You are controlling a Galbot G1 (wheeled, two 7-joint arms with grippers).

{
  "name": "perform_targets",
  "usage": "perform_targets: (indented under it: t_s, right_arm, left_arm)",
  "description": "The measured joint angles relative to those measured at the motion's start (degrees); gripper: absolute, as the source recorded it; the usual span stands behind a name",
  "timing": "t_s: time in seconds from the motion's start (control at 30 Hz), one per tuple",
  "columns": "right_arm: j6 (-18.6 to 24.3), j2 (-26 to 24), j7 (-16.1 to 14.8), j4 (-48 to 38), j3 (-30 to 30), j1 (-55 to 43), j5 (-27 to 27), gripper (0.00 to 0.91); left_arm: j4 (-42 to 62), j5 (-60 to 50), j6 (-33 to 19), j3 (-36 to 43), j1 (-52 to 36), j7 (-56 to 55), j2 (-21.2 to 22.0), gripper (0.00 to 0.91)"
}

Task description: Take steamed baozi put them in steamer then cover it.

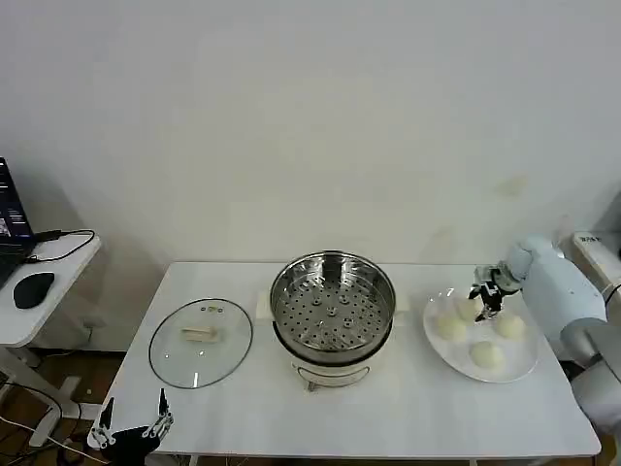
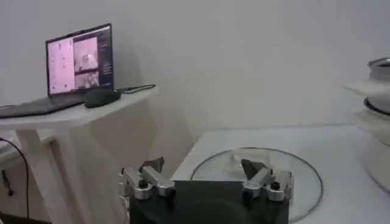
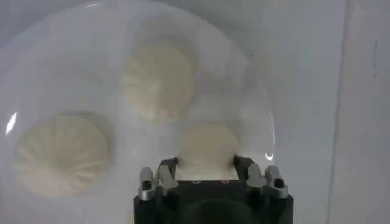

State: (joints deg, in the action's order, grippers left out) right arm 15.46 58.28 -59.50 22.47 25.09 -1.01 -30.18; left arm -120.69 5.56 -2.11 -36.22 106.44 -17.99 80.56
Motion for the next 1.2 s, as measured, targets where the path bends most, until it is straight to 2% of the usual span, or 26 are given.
perform_targets:
  t_s: [0.33,0.53,0.9,1.2]
  right_arm:
    - [-0.2,-1.8,-0.1,2.4,0.8,-0.4,1.0,0.514]
    - [-1.4,-5.2,-0.7,8.9,3.5,-2.0,4.6,0.514]
    - [-4.7,-14.3,-0.9,28.3,14.8,-10.5,15.5,0.524]
    - [-5.5,-14.9,-0.5,40.5,26.5,-21.5,23.6,0.524]
  left_arm:
    - [0.6,0.0,0.1,0.1,-0.5,-0.1,-0.1,0.907]
    - [1.1,-0.1,0.3,0.5,-1.1,-0.1,-0.2,0.907]
    - [1.9,0.4,0.4,0.9,-2.1,-0.1,-1.0,0.907]
    - [2.5,1.0,1.5,1.0,-3.5,0.0,-1.3,0.907]
